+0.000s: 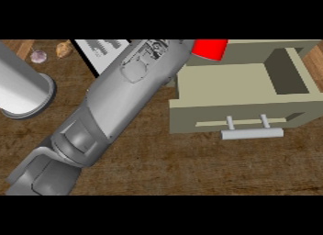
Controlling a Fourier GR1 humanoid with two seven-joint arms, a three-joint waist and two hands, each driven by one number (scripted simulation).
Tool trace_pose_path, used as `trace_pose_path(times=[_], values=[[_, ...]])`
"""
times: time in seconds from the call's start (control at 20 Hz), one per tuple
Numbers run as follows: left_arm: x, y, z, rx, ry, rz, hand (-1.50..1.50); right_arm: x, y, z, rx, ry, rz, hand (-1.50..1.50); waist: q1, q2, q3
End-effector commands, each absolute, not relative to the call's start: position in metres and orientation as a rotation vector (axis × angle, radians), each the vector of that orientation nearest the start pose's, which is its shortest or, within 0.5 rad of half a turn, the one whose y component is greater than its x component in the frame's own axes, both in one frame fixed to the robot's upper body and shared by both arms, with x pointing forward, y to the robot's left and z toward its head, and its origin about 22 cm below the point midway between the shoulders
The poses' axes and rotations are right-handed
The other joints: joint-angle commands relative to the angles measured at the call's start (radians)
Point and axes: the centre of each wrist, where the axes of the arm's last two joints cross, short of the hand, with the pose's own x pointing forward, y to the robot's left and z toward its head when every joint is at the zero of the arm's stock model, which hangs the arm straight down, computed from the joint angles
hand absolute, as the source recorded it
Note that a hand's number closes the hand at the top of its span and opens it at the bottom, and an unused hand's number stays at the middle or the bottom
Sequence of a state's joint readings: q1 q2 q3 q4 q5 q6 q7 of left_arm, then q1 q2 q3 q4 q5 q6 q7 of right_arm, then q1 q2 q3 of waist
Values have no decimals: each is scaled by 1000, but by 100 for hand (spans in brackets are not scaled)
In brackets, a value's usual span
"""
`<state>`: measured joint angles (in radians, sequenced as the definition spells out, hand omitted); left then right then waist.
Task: Pick up the can, place it into the drawer and close the drawer
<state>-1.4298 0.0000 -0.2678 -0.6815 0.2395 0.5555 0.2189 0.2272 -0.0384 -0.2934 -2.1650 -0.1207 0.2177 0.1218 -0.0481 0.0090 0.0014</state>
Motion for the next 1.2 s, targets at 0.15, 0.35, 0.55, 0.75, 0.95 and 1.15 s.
trace_pose_path(times=[0.15, 0.35, 0.55, 0.75, 0.95, 1.15], values=[[421, -17, 224, 86, -1764, -245, 150, 158, -294, 101, -164, -1821, -14, -150, -19, 5, 0], [419, -23, 227, 74, -1739, -232, 150, 161, -297, 104, -161, -1851, 14, -150, -33, 7, 1], [425, -22, 221, 153, -1762, -283, 150, 169, -291, 113, -150, -1855, 14, -150, -43, 12, 1], [423, -20, 207, 176, -1790, -230, 150, 171, -292, 103, -135, -1842, 23, -150, -58, 14, 2], [431, -11, 195, 207, -1776, -257, 150, 173, -309, 104, -146, -1856, 9, -150, -50, 16, 2], [432, -7, 183, 244, -1776, -291, 150, 177, -302, 118, -136, -1871, 31, -150, -67, 20, 1]])
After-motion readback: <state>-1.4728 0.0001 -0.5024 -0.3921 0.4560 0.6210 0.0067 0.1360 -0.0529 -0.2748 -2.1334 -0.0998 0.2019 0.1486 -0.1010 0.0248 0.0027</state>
